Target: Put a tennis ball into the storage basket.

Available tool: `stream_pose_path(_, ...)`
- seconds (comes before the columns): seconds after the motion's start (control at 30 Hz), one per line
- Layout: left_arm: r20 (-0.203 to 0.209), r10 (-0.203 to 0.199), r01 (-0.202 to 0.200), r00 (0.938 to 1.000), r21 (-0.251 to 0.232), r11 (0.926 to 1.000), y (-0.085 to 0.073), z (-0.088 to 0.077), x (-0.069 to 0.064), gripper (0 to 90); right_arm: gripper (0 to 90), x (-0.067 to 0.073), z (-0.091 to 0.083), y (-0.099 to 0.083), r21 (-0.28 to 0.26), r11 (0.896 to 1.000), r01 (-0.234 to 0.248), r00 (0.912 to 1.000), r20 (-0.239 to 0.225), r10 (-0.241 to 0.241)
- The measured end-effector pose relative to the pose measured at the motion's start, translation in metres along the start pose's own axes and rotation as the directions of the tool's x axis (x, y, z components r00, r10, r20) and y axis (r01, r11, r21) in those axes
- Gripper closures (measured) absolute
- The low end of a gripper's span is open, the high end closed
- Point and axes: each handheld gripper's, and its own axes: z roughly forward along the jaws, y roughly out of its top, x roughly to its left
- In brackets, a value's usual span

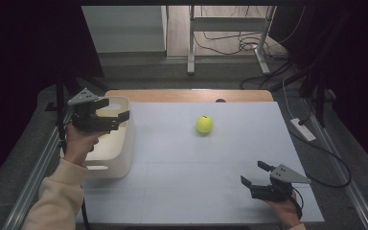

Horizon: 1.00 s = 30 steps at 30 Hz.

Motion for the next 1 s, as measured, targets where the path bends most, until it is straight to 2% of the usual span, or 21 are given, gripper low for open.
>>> stream_pose_path(0.23,0.039,0.012,-0.012,0.9992,-0.010,0.9999,-0.001,0.007,-0.012,6.0,12.6,0.002,0.000,0.000,-0.002,1.000,0.006,1.0000,-0.006,-0.006)
stream_pose_path(1.0,0.105,0.050,-0.050,0.9932,-0.003,0.9987,0.002,0.028,-0.037,6.1,12.6,0.002,-0.003,-0.002,0.004,1.000,0.015,0.9999,0.000,-0.015)
